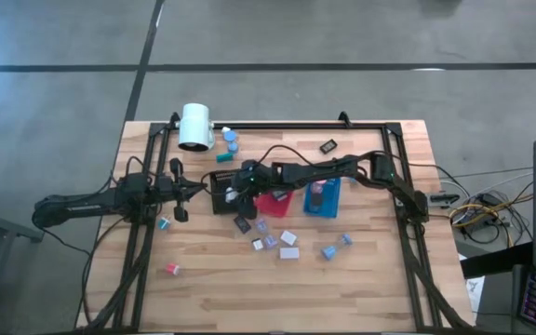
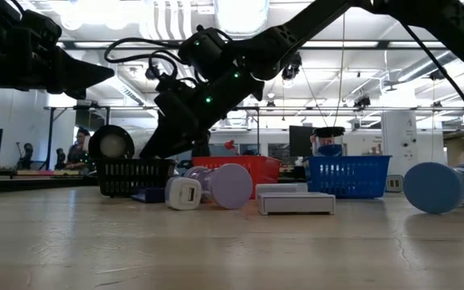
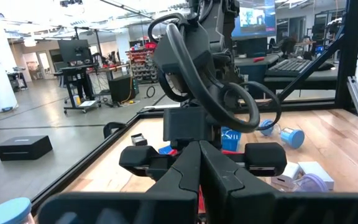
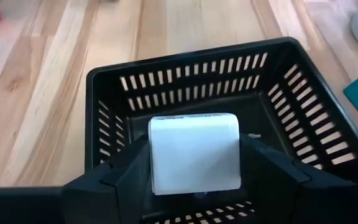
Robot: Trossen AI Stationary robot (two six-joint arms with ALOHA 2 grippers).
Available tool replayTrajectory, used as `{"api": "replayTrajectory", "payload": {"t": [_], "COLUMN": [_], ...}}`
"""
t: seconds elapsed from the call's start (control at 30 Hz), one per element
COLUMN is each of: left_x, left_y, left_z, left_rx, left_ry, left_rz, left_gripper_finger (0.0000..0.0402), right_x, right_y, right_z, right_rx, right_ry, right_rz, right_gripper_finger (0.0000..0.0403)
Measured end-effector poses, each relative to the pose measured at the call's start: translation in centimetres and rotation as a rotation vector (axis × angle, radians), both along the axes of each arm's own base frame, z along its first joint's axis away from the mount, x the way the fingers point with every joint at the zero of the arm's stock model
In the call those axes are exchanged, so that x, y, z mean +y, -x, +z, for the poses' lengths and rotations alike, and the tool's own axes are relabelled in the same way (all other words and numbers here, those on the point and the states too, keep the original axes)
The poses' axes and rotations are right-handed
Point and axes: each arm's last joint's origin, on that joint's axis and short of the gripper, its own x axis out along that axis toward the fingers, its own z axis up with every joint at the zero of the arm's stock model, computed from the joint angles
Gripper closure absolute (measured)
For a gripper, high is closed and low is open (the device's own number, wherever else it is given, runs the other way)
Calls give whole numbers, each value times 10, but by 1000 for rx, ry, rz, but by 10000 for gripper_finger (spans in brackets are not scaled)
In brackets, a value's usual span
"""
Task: Pick & Place Office items
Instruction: Put the bottom white charger adapter into the black bin, then put the bottom blue hourglass into the blue bin
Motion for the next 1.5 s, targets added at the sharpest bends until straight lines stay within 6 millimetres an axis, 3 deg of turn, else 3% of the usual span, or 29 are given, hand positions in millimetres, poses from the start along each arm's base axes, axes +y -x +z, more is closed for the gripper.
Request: {"api": "replayTrajectory", "payload": {"t": [0.37,0.47,0.6,0.83,1.0,1.1,1.23,1.37,1.5], "left_x": [0,0,0,0,0,0,0,0,0], "left_y": [0,0,0,0,0,0,0,0,0], "left_z": [0,0,0,0,-1,-1,0,0,-1], "left_rx": [0,0,-4,-3,-11,-12,-13,-13,-13], "left_ry": [0,1,24,46,93,98,101,101,101], "left_rz": [0,0,-1,-2,-3,-3,7,8,8], "left_gripper_finger": [394,394,394,394,394,394,394,394,394], "right_x": [0,1,5,31,44,49,51,52,53], "right_y": [-1,3,19,86,161,206,258,295,319], "right_z": [11,32,86,183,226,227,208,178,144], "right_rx": [-25,-64,-160,-427,-672,-751,-785,-859,-875], "right_ry": [-4,0,7,47,30,26,33,20,-5], "right_rz": [-6,-8,-6,58,65,72,72,56,54], "right_gripper_finger": [135,137,161,235,302,343,388,391,394]}}
